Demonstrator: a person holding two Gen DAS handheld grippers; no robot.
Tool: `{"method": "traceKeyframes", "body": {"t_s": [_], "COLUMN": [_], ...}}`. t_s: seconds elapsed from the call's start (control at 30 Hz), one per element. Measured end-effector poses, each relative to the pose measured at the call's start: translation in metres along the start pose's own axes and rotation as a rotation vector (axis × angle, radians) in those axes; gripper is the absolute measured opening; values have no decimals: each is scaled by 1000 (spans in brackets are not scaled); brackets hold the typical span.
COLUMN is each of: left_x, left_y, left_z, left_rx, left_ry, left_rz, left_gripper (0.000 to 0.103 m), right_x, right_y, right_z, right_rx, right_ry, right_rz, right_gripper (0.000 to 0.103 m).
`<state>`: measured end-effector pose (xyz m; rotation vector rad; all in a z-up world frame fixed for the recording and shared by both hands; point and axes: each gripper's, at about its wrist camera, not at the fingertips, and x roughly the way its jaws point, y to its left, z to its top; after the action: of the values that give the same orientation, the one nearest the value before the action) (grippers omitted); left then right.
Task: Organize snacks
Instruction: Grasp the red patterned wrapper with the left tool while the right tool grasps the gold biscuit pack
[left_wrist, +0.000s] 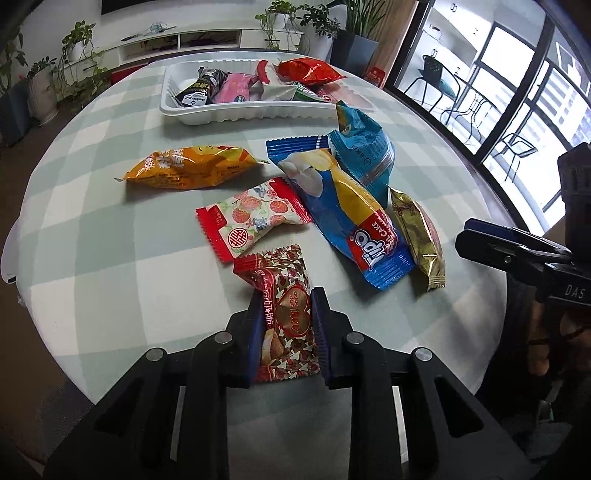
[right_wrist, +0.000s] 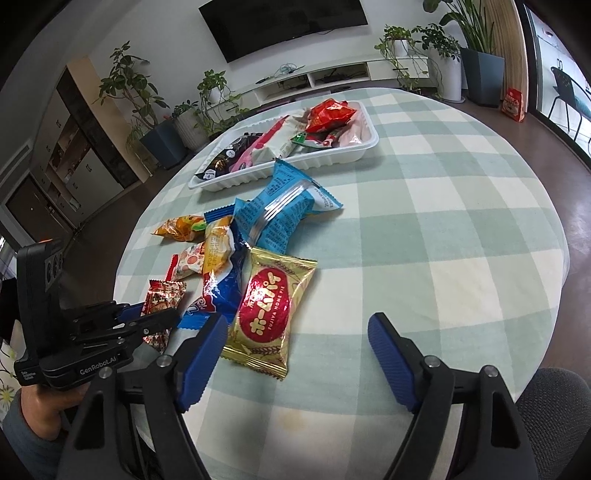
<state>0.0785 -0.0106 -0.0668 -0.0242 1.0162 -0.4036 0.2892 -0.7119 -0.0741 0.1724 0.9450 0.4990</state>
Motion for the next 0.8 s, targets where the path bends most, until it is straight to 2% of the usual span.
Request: {"method": "traceKeyframes", "body": {"t_s": [0.1, 0.33, 0.5, 0.63, 0.8], "left_x": [-6, -15, -13, -12, -10], "left_y": [4, 9, 10, 9, 11], "left_z": [-6, -11, -13, -13, -12], "left_rx": [-20, -44, -51, -52, -55], "left_ry": [-12, -31, -31, -30, -31], "left_rz": [-27, -59, -73, -81, -85], "left_gripper": [20, 20, 20, 20, 20], "right_x": [1, 12, 25, 37, 38], "right_y": [3, 11, 22, 23, 22], "right_z": [2, 9, 10, 10, 11], "right_rx": [-5, -3, -26, -31, -52], "right_ry": [6, 54, 97, 132, 129], "right_rz": [-5, -11, -24, -33, -43], "right_gripper": [79, 67, 65, 57, 47]}}
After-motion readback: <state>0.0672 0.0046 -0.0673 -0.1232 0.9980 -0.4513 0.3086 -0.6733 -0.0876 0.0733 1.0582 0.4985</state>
